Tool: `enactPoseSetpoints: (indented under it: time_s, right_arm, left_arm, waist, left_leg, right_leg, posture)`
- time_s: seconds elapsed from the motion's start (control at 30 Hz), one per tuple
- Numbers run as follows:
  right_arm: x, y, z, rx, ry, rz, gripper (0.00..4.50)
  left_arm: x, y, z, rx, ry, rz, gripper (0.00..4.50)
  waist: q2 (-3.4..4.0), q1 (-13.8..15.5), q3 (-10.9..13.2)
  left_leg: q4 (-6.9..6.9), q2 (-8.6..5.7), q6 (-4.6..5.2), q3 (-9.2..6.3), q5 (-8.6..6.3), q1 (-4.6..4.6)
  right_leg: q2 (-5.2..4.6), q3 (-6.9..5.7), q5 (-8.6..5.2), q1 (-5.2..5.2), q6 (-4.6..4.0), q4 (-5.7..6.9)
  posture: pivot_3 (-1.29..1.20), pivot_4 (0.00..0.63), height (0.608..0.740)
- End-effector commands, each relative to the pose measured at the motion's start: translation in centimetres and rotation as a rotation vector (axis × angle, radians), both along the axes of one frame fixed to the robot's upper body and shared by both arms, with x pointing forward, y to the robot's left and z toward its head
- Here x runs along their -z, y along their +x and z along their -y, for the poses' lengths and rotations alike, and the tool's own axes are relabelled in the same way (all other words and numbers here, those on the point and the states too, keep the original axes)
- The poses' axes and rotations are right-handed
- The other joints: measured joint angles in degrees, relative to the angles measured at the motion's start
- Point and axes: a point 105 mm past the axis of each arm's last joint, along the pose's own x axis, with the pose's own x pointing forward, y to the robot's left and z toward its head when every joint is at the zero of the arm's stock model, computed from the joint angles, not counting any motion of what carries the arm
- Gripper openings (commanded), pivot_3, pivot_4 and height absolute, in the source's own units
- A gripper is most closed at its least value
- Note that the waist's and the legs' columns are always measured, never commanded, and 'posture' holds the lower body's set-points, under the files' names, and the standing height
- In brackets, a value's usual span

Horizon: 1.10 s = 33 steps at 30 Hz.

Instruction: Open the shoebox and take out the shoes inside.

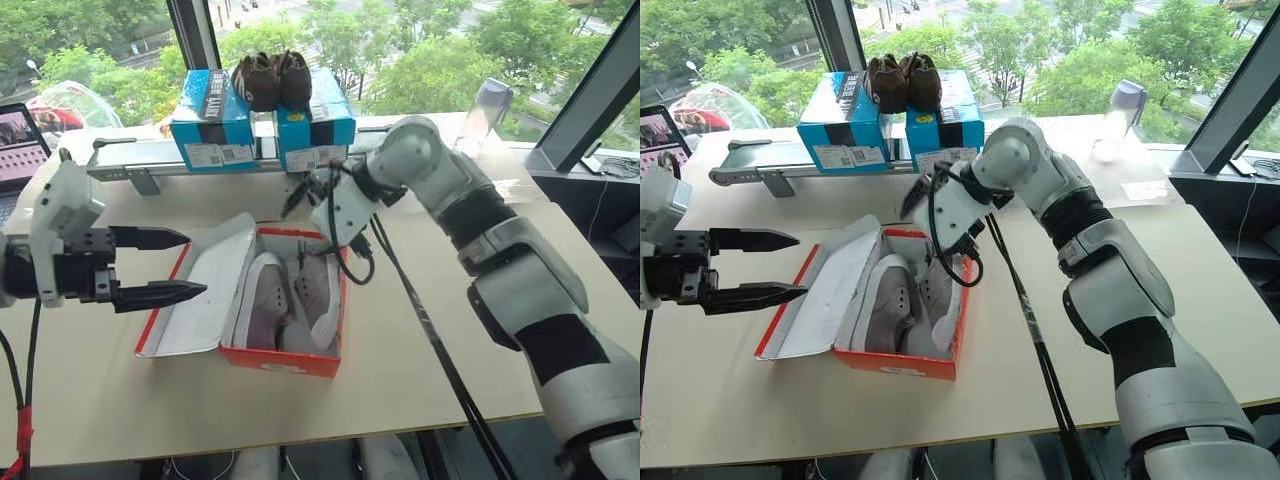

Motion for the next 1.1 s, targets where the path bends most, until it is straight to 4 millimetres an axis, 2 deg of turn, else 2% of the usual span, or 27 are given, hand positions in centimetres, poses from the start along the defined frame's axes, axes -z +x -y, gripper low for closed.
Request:
enactPoseSetpoints:
  time_s: [0.03, 0.37, 0.9, 1.0, 1.1]
  right_arm:
    - [-1.5, -0.1, 0.1, -0.040, 0.014, 0.058, 4.44]
    - [0.7, 1.0, 1.8, -0.012, -0.095, 0.101, 4.44]
    - [3.8, 1.9, 2.6, -0.002, -0.228, 0.148, 4.44]
    - [4.0, 1.7, 2.4, -0.021, -0.241, 0.154, 4.44]
    - [3.3, 1.9, 2.4, -0.020, -0.254, 0.179, 4.44]
  left_arm:
    - [-1.0, -0.4, 0.0, -0.005, 0.003, 0.044, 4.50]
    - [-1.2, -0.3, 0.6, 0.013, 0.000, 0.055, 4.50]
    - [-1.7, -0.6, 1.0, 0.016, -0.004, 0.064, 4.50]
    - [-1.7, -0.7, 1.1, 0.016, -0.005, 0.064, 4.50]
    - [-1.7, -0.7, 1.2, 0.016, -0.005, 0.065, 4.50]
  waist:
    - [0.00, -0.05, 0.00]
    - [0.00, -0.07, 0.00]
    - [-0.01, 0.01, -0.01]
    - [-0.02, -0.02, -0.01]
    - [-0.02, -0.02, -0.01]
  left_leg:
    - [-0.01, 0.01, 0.00, -0.01, 0.00, 0.03]
    - [-0.01, 0.01, 0.00, -0.01, 0.00, 0.06]
    - [-0.01, 0.00, -0.02, -0.01, 0.00, 0.22]
    - [-0.01, 0.00, -0.02, -0.01, 0.00, 0.33]
    - [-0.01, 0.01, -0.02, -0.01, 0.00, 0.35]
  right_leg:
    - [0.01, 0.00, 0.00, 0.03, 0.00, 0.00]
    - [0.03, 0.02, 0.00, 0.04, -0.02, 0.01]
    - [0.04, 0.03, 0.00, 0.20, -0.02, 0.02]
    - [0.04, 0.04, 0.00, 0.30, -0.02, 0.02]
    - [0.05, 0.04, 0.00, 0.31, -0.02, 0.03]
  posture:
    - [0.00, 0.150, 0.740]
    - [0.00, 0.150, 0.740]
    - [0.00, 0.150, 0.740]
    - [0.00, 0.150, 0.740]
    - [0.00, 0.150, 0.740]
